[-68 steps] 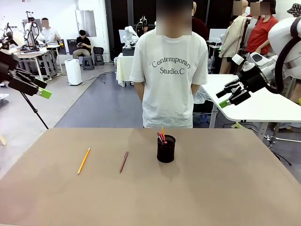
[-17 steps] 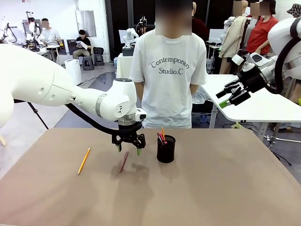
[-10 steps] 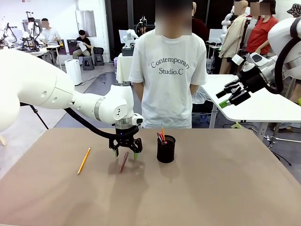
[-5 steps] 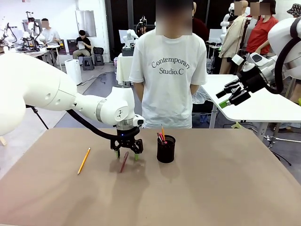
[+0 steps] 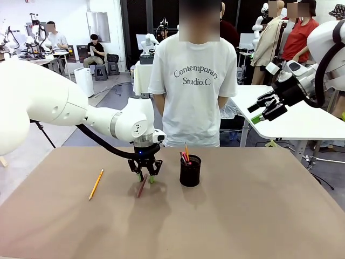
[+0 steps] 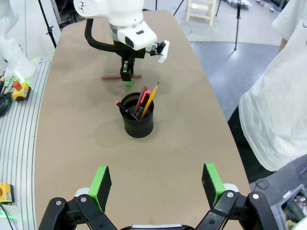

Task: Place the pens into the pen holder.
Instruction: Pick up a writing instrument from the table and place it into the Pen holder.

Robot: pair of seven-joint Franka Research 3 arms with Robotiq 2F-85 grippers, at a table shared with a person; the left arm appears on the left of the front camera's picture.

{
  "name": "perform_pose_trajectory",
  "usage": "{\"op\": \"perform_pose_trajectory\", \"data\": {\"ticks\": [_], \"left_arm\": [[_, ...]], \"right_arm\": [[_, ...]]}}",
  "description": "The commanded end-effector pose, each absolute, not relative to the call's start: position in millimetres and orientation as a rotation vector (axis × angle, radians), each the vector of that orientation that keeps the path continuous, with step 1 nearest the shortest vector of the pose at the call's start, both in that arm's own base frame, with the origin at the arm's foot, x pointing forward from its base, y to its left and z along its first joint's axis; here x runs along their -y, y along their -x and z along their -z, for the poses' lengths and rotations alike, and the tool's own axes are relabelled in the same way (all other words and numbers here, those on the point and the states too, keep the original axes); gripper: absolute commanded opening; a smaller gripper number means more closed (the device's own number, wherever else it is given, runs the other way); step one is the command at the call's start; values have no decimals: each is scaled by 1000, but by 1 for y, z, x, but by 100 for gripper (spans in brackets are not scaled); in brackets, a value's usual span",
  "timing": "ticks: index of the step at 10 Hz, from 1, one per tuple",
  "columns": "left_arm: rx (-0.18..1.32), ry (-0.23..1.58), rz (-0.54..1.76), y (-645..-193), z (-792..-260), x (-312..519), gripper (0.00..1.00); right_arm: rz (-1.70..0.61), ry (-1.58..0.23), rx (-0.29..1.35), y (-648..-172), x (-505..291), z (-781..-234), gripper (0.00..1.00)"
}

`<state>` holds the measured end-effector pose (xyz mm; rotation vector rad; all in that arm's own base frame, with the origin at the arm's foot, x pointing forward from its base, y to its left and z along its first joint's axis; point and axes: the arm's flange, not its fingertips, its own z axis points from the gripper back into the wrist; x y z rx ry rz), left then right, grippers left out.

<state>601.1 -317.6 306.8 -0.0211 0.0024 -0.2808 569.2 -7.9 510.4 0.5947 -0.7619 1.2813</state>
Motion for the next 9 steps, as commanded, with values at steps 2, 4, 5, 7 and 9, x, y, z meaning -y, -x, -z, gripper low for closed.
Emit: {"op": "perform_pose_trajectory", "data": {"ticks": [2,4,5,7,9], "left_arm": [[-16,6,274,-598,-304,313,0],[-25,-15,261,-597,-304,312,0],[-29,-16,262,-596,-304,312,0],[-21,32,274,-591,-312,311,0],[21,171,322,-582,-331,303,0]], "right_arm": [[-1283,-592,765,-569,8,-513,100],[-1283,-592,765,-569,8,-513,100],[-1283,-592,765,-569,8,-513,100],[-1283,-592,765,-569,8,-513,100],[-1283,-592,765,-569,8,-513,100]]}}
